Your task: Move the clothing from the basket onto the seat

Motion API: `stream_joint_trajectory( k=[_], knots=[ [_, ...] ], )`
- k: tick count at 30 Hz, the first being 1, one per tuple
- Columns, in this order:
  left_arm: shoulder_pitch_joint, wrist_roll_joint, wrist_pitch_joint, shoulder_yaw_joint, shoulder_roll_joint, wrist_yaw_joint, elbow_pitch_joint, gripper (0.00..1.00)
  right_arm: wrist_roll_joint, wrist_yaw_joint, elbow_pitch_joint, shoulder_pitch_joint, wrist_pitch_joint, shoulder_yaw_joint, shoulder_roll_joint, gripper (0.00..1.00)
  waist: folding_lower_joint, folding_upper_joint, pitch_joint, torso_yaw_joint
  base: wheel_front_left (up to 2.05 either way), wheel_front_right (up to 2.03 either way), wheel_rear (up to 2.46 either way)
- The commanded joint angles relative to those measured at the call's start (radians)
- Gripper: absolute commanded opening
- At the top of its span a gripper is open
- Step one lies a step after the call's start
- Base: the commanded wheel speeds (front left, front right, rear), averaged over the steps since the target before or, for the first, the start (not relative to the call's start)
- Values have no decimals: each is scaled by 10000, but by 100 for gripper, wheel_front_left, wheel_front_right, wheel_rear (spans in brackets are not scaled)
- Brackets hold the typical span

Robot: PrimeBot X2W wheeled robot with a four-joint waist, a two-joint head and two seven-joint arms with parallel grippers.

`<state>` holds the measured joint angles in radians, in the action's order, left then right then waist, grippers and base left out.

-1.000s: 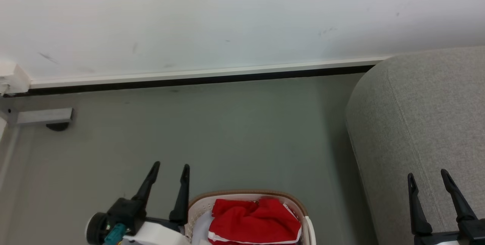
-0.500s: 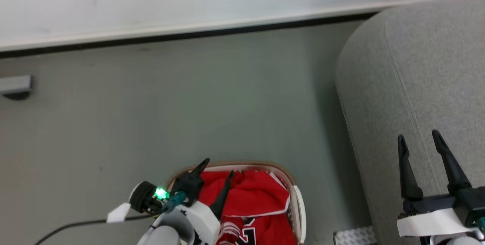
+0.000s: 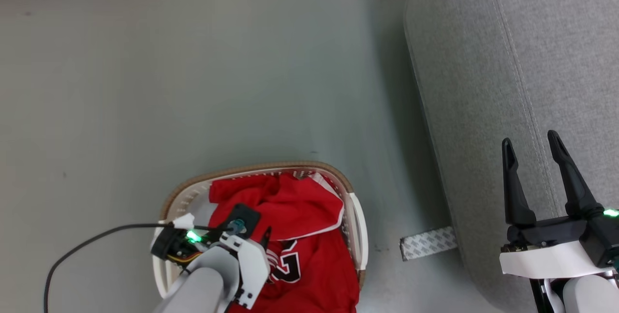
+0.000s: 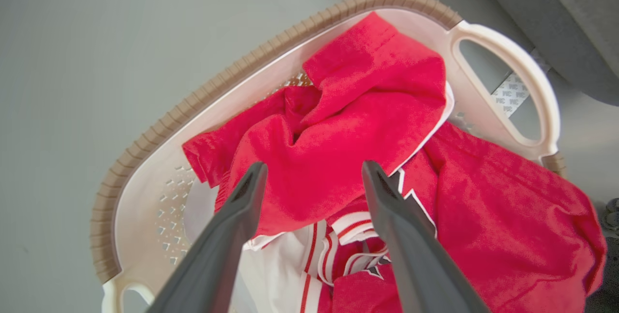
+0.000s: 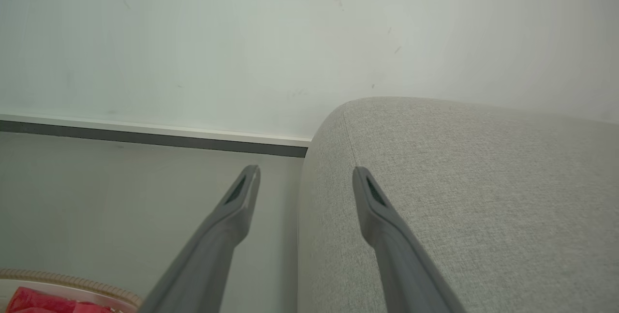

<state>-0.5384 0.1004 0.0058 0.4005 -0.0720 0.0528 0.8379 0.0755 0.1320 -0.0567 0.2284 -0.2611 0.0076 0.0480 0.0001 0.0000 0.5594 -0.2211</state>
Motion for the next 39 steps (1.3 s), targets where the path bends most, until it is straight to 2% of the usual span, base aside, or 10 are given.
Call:
stream_joint_trajectory(
  k=[1,12,25,37,38,39],
  knots=[
    [-115,45,24,-23,-114,-82,114,100,124,-24,84,191,-28,13,9,100,-1,0,269,-224,0,0,0],
    [-981,124,-141,-109,-522,-867,1073,100,270,-24,248,360,-28,135,9,100,-1,0,889,-387,0,0,0],
    [-1914,-116,-152,-87,-888,-773,1870,100,493,-24,354,595,-28,303,9,100,-1,0,1802,-614,0,0,0],
    [-2308,-155,-359,147,-1070,-855,2451,100,744,-24,422,643,-28,337,9,100,-1,0,2237,-797,0,0,0],
    [-2358,-162,-372,172,-1070,-834,2487,87,744,-24,431,661,-28,329,9,100,-1,0,2283,-812,0,0,0],
    [-2401,-139,-394,226,-1060,-775,2526,48,747,-24,436,682,-28,311,9,100,-1,0,2328,-824,0,0,0]
  ],
)
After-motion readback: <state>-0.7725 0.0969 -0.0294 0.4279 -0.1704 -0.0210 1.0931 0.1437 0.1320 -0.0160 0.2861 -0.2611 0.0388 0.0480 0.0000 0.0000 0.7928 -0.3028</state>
